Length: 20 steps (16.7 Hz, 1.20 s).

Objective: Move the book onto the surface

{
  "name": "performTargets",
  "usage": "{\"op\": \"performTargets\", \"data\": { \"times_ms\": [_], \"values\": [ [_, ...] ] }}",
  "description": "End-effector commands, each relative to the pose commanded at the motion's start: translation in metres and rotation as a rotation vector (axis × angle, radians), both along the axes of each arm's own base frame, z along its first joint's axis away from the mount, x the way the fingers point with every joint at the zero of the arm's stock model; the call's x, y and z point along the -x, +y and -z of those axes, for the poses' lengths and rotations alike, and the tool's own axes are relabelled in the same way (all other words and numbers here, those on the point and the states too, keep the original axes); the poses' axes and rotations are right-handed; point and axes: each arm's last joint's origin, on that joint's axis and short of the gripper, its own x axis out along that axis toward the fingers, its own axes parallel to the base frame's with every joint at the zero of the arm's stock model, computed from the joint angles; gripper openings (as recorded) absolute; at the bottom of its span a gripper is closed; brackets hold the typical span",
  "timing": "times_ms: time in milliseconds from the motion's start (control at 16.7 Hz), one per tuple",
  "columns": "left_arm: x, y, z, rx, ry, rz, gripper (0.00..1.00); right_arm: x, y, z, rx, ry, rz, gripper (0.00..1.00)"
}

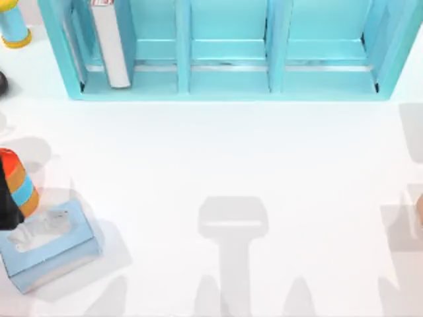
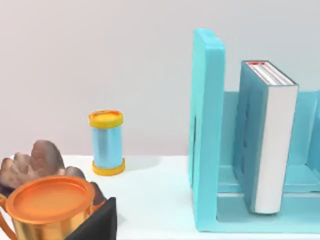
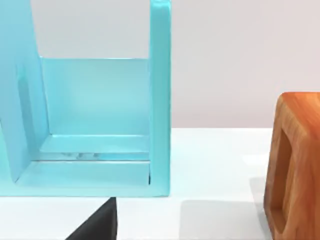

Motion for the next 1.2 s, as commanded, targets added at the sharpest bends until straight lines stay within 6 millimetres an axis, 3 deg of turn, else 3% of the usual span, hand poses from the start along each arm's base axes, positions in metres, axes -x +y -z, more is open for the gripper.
{"op": "performTargets", "data": {
  "times_ms": [180,540,1200],
  "values": [
    [-0.018,-0.004,-0.018,0.006,0.001,0.005,1.00,0.000,0.000,0.000,0.000,0.000,0.000,1.00],
    [-0.068,-0.015,-0.024,0.003,0.086,0.008,1.00,0.000,0.000,0.000,0.000,0.000,0.000,1.00],
    [-0.167,-0.055,-0.006,0.011,0.083,0.031,1.00,0.000,0.000,0.000,0.000,0.000,0.000,1.00]
  ]
}}
